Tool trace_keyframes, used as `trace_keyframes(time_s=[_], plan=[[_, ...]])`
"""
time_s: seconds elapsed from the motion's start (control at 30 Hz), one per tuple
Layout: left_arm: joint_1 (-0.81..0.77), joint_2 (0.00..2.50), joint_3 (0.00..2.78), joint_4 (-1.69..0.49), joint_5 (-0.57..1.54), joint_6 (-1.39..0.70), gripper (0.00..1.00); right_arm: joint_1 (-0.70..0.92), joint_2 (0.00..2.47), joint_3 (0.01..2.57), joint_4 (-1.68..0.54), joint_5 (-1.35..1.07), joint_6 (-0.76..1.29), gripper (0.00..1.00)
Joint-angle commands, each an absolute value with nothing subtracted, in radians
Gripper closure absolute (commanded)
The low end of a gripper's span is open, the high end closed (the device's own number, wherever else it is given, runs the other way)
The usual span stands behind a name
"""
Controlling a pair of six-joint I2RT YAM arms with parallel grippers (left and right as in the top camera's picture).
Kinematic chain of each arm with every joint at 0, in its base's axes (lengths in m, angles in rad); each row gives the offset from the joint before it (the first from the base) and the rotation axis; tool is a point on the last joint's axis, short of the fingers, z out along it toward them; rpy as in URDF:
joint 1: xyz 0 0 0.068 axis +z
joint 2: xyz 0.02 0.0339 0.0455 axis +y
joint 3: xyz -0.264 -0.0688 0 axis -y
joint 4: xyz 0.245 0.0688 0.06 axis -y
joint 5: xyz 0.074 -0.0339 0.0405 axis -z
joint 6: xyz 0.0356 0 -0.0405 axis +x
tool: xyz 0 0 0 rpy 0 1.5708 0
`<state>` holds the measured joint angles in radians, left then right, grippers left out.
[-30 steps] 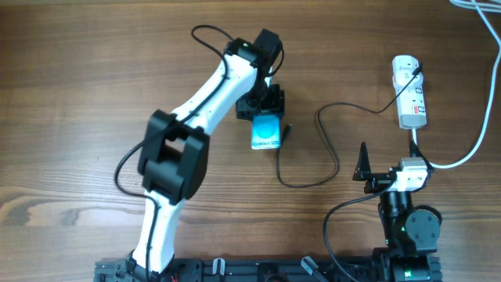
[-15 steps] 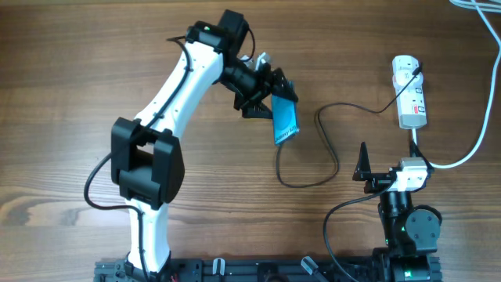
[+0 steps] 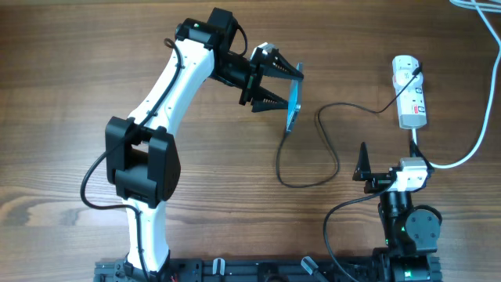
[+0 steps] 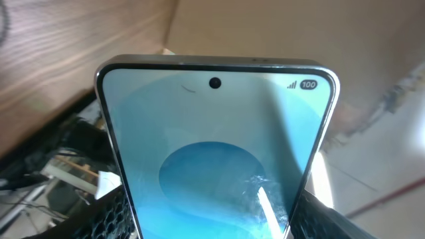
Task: Plug charger to phone and switch on socket
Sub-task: 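Lift the phone upright with the left gripper and move it left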
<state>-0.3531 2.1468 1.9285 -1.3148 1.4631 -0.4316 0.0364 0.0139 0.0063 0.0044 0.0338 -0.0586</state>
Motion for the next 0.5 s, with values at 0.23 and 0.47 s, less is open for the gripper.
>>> trace_keyframes(time_s=[0.23,0.47], plan=[[-0.303,2.113,1.930,-1.318,1.577,-0.540,0.27,0.033,0.011,0.005,0.009,0.025,-0.076,0.00],[-0.248,2.113,1.930,-1.318,1.577,-0.540,0.27,0.033,0.011,0.005,0.009,0.025,-0.076,0.00]])
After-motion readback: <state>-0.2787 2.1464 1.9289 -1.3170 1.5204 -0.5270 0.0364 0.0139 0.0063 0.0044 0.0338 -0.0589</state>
